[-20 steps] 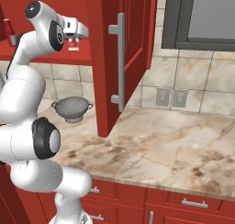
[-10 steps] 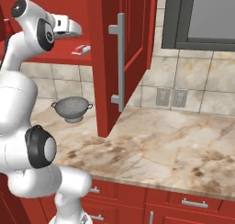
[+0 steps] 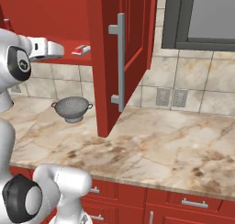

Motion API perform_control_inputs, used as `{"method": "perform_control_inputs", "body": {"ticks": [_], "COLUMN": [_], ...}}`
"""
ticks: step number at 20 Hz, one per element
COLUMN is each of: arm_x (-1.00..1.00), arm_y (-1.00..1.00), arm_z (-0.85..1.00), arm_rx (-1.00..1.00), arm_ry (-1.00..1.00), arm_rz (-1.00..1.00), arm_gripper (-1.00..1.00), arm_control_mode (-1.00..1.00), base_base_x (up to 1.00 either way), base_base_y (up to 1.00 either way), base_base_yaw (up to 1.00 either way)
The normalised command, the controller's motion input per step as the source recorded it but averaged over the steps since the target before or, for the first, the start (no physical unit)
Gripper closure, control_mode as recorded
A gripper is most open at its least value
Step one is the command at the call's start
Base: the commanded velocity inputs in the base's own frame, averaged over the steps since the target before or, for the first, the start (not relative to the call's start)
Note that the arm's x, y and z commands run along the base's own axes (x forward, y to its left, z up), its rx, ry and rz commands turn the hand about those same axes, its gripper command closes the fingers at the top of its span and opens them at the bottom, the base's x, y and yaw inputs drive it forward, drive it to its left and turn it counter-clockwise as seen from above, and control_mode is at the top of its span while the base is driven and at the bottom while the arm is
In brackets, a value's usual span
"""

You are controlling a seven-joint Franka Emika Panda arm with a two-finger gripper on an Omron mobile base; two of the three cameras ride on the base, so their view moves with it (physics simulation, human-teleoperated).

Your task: Pick the honey bottle and bar from the counter and place them in the cabinets closest to them.

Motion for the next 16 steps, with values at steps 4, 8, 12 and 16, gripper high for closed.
{"method": "perform_control_inputs", "body": {"ticks": [4, 8, 12, 16], "arm_x": [-1.00, -1.00, -0.98, -0.88], "arm_y": [-0.08, -0.10, 0.18, 0.16], "arm_z": [-0.53, -0.19, 0.00, 0.00], "arm_rx": [0.00, 0.04, 0.00, -0.03], "arm_ry": [-0.06, -0.08, -0.22, -0.29], "arm_rz": [0.00, -0.01, 0.00, -0.03], "arm_gripper": [-1.00, -1.00, -1.00, -1.00], "arm_control_mode": [-1.00, -1.00, -1.00, -1.00], "base_base_x": [0.00, 0.00, 0.00, 0.00], "base_base_y": [0.00, 0.00, 0.00, 0.00], "base_base_yaw": [0.00, 0.00, 0.00, 0.00]}}
